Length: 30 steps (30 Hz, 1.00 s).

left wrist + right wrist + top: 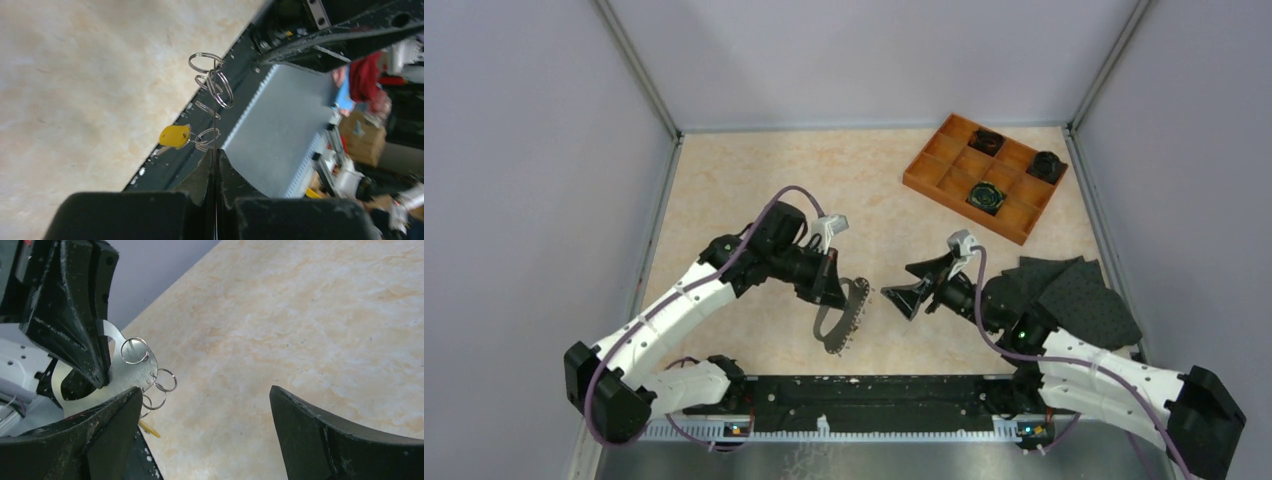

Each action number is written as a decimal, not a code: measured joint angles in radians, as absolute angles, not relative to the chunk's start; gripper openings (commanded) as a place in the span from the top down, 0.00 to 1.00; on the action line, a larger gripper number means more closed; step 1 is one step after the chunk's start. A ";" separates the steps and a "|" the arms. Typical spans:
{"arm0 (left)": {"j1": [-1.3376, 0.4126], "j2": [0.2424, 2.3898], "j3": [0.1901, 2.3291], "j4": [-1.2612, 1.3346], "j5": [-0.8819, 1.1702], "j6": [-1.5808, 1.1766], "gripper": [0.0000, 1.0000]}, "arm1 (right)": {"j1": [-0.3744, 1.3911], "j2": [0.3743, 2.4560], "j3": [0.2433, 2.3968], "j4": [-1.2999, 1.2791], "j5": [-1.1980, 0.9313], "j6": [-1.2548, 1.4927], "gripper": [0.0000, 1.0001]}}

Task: Remove the keys from the keyring

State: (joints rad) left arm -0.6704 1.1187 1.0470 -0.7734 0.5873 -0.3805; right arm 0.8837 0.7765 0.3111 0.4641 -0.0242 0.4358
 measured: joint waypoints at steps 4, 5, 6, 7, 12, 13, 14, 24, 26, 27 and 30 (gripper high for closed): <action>-0.626 1.132 0.999 -0.766 0.774 -0.381 1.00 | 0.884 0.693 0.200 0.547 -0.085 0.450 0.08; -0.612 1.139 0.994 -0.763 0.817 -0.382 1.00 | 0.884 0.665 0.171 0.568 -0.099 0.452 0.10; -0.599 1.148 0.991 -0.758 0.855 -0.383 1.00 | 0.884 0.643 0.150 0.583 -0.109 0.453 0.13; -0.587 1.156 0.990 -0.750 0.896 -0.388 1.00 | 0.884 0.617 0.130 0.595 -0.122 0.453 0.15; -0.530 1.184 0.960 -0.661 1.088 -0.445 1.00 | 0.905 0.516 0.062 0.678 -0.183 0.430 0.24; -0.526 1.188 0.956 -0.647 1.114 -0.459 1.00 | 0.922 0.503 0.054 0.694 -0.189 0.418 0.24; -0.522 1.192 0.954 -0.633 1.137 -0.476 1.00 | 0.951 0.495 0.051 0.704 -0.191 0.400 0.23; -0.519 1.190 0.954 -0.447 1.265 -0.643 1.00 | 1.198 0.569 0.056 0.718 -0.080 0.184 0.24; -0.518 1.185 0.955 -0.418 1.277 -0.668 1.00 | 1.205 0.603 0.070 0.708 -0.057 0.157 0.25; -0.518 1.182 0.955 -0.408 1.283 -0.678 1.00 | 1.207 0.620 0.087 0.699 -0.047 0.144 0.25; -0.518 1.180 0.964 -0.393 1.295 -0.703 1.00 | 1.209 0.669 0.147 0.683 -0.027 0.112 0.25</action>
State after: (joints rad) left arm -0.5179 1.1805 0.9642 -0.3931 1.2953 -0.7033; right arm 1.2091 0.6693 0.1471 0.6834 -0.0269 0.1116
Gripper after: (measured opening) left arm 0.006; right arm 0.749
